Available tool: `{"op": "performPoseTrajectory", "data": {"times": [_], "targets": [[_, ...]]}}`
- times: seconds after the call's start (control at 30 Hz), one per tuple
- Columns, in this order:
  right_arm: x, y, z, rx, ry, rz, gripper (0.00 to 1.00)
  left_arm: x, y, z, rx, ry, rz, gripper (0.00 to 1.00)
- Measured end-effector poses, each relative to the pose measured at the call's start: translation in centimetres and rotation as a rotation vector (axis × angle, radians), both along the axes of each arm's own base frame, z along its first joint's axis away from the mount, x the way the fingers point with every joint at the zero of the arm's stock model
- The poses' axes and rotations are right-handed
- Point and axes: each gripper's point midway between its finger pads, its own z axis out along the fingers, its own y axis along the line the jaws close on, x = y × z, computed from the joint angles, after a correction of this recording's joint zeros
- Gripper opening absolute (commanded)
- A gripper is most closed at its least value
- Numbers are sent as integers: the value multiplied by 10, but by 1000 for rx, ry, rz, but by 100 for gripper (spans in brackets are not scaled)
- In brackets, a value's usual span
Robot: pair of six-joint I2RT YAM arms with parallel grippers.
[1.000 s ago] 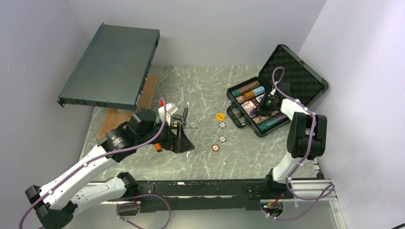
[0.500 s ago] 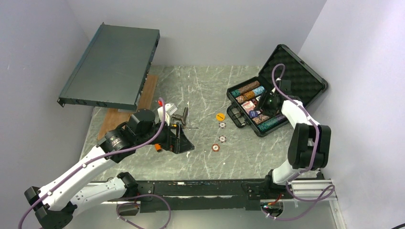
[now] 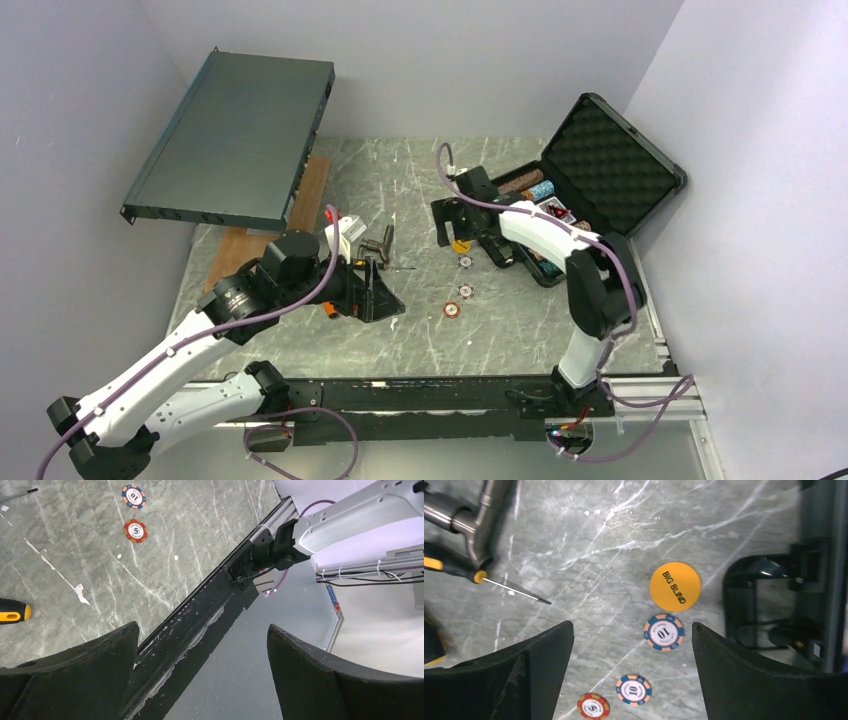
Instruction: Pack up texas hold em set
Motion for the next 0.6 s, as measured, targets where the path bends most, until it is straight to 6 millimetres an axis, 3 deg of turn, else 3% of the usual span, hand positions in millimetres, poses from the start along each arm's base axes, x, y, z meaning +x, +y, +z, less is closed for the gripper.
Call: {"op": "performPoseTrajectory", "data": {"times": [0.2,0.6], "targets": [[1,8,-49,-66,105,35,91,-1,4,2,-7,-13,12,99],[6,-2,-77,-147,140,32,92,0,5,1,-3,-16,19,99]]}}
